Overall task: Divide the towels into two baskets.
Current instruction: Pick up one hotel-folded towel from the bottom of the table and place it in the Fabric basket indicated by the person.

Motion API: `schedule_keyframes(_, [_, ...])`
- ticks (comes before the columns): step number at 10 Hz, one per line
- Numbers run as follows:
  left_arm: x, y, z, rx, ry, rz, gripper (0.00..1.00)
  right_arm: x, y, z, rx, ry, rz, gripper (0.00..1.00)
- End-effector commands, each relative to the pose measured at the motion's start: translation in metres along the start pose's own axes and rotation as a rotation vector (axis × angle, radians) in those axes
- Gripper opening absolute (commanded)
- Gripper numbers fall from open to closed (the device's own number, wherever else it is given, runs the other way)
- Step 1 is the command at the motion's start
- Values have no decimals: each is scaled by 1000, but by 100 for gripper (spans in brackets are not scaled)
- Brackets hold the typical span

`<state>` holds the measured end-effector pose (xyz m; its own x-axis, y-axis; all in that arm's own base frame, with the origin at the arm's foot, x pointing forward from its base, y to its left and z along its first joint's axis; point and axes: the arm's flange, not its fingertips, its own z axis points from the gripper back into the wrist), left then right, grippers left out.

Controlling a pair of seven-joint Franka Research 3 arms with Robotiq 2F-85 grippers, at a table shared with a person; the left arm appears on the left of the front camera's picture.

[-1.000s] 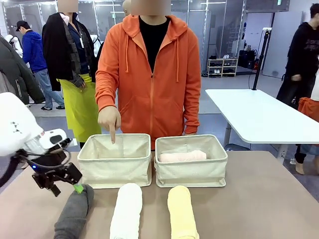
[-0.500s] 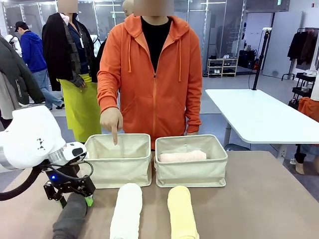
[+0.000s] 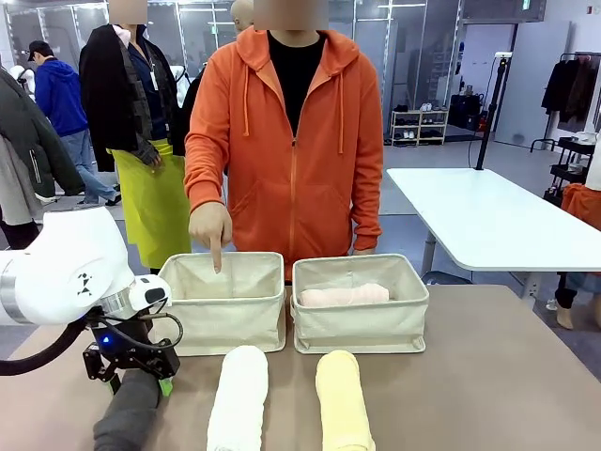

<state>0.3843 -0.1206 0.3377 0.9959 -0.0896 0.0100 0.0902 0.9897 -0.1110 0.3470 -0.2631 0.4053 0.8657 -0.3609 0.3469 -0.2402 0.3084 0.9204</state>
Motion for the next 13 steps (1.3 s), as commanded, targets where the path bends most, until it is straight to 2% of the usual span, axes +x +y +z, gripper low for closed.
schedule_keyframes(1, [-100, 19, -39, 28, -33, 19, 100, -1, 4, 0, -12, -1, -4, 100])
schedule_keyframes(2, [-99, 21, -38, 32, -35, 24, 100, -1, 4, 0, -12, -1, -4, 100])
schedule_keyframes(3, [-99, 22, -37, 53, -55, 28, 85, -1, 4, 0, -12, -1, -4, 100])
schedule_keyframes(4, [-99, 22, -37, 63, -63, 32, 80, -1, 4, 0, -12, -1, -4, 100])
schedule_keyframes(5, [-100, 21, -37, 61, -65, 30, 65, -1, 4, 0, -12, -1, -4, 100])
schedule_keyframes(6, [-100, 20, -36, 63, -68, 26, 60, -1, 4, 0, -12, -1, -4, 100])
schedule_keyframes(7, [-100, 20, -36, 62, -67, 26, 45, -1, 4, 0, -12, -1, -4, 100])
schedule_keyframes(8, [-100, 21, -36, 62, -68, 28, 40, -1, 4, 0, -12, -1, -4, 100])
schedule_keyframes(9, [-100, 19, -33, 57, -63, 17, 25, -1, 4, 0, -12, -1, -4, 100])
schedule_keyframes(11, [-105, 13, -2, 34, -35, -81, 22, -1, 4, 0, -12, -1, -4, 100])
schedule_keyframes(13, [-113, 1, 55, 2, -126, -191, 22, -1, 4, 0, -12, -1, -4, 100])
